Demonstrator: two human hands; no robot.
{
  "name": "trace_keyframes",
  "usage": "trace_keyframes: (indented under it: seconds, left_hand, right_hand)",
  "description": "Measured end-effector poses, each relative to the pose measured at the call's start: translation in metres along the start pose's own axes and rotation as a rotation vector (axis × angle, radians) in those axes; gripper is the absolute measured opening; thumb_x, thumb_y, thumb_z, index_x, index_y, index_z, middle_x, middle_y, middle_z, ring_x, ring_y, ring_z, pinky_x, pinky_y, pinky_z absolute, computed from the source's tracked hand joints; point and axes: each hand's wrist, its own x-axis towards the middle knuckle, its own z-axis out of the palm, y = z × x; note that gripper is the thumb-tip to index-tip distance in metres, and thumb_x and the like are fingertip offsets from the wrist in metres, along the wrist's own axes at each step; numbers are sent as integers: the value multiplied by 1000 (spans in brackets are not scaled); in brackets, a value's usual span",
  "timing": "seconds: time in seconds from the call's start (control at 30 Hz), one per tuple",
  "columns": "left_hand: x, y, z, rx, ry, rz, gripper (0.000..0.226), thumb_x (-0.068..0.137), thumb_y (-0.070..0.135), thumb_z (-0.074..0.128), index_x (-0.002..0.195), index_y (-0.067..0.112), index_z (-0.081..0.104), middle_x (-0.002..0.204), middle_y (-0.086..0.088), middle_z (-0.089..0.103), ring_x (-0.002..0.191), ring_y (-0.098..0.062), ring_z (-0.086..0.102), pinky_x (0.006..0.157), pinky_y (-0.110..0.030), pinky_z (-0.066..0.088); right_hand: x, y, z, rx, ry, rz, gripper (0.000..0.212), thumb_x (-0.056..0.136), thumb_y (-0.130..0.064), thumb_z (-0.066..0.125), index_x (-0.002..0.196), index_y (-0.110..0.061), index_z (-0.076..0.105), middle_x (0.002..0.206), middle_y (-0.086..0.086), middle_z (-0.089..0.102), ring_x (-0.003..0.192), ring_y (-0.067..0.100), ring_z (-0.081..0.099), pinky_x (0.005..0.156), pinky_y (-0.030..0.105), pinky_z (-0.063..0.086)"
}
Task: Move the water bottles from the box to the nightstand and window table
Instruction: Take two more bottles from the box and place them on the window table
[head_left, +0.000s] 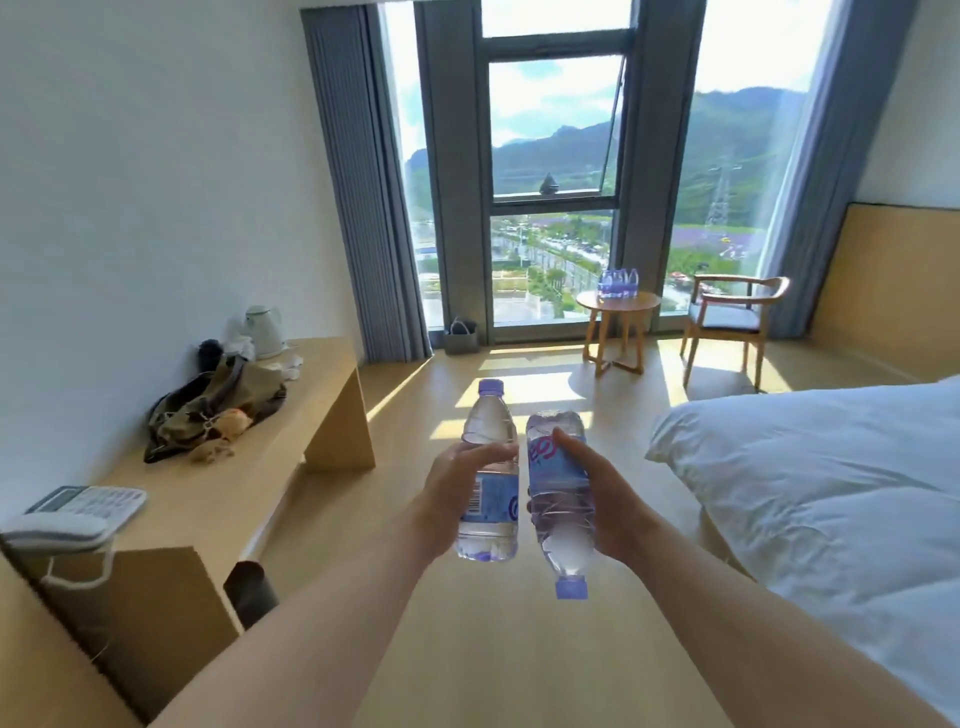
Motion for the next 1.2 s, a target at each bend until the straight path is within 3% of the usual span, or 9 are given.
trace_keyframes:
  seconds: [0.17,0.3,0.5,0.63,0.73,0.93,1.2]
  left_hand:
    - [89,0,45,44,-123,-13,64,70,45,78,121,7,65,107,-20,76,99,-44,73,93,-53,58]
    - [183,1,63,62,-170,-32,46,83,40,79,118,16,64,102,-13,78,90,-34,77,85,-44,63]
    - [331,24,76,70,-210,-57,46,84,41,78,120,17,62,107,-13,77,95,-35,76,97,-55,58]
    - [408,44,82,116,-270,-52,59,66,56,76,114,24,63,106,-7,77,96,-30,76,97,-53,58]
    - [460,50,84,130,-287,-50,60,62,61,73,111,28,62,106,-3,77,97,-28,75,98,-52,58]
    - [570,49,95,136,-277,-71,58,60,61,75,107,28,62,104,-3,76,95,-26,75,97,-49,58]
    - [754,63,137,222,-261,-27,35,81,48,79,102,30,58,108,-4,73,100,-26,71,100,-45,56]
  right_hand:
    - [39,-24,-70,6,114,-55,55,77,-65,77,93,-13,83,89,16,71,74,28,69,68,37,58]
    - [95,-52,-117,2,187,-100,60,67,-66,84,94,-13,83,90,17,70,74,29,69,67,37,59]
    - [196,-114,-163,8,272,-145,63,63,-67,86,96,-13,83,91,16,73,73,27,72,64,35,61]
    - [252,-150,-186,12,297,-165,59,64,-68,83,92,-17,84,90,14,73,73,25,72,66,35,61]
    - [291,-170,-208,38,344,-157,57,76,-64,75,101,-13,79,91,14,73,73,25,72,65,34,61]
    - [378,-203,-262,-23,395,-108,65,80,-64,63,118,-11,67,94,13,73,77,24,72,70,33,61]
    - [517,-284,-366,-121,457,-110,75,80,-69,66,127,-10,66,103,15,71,87,27,69,74,34,60]
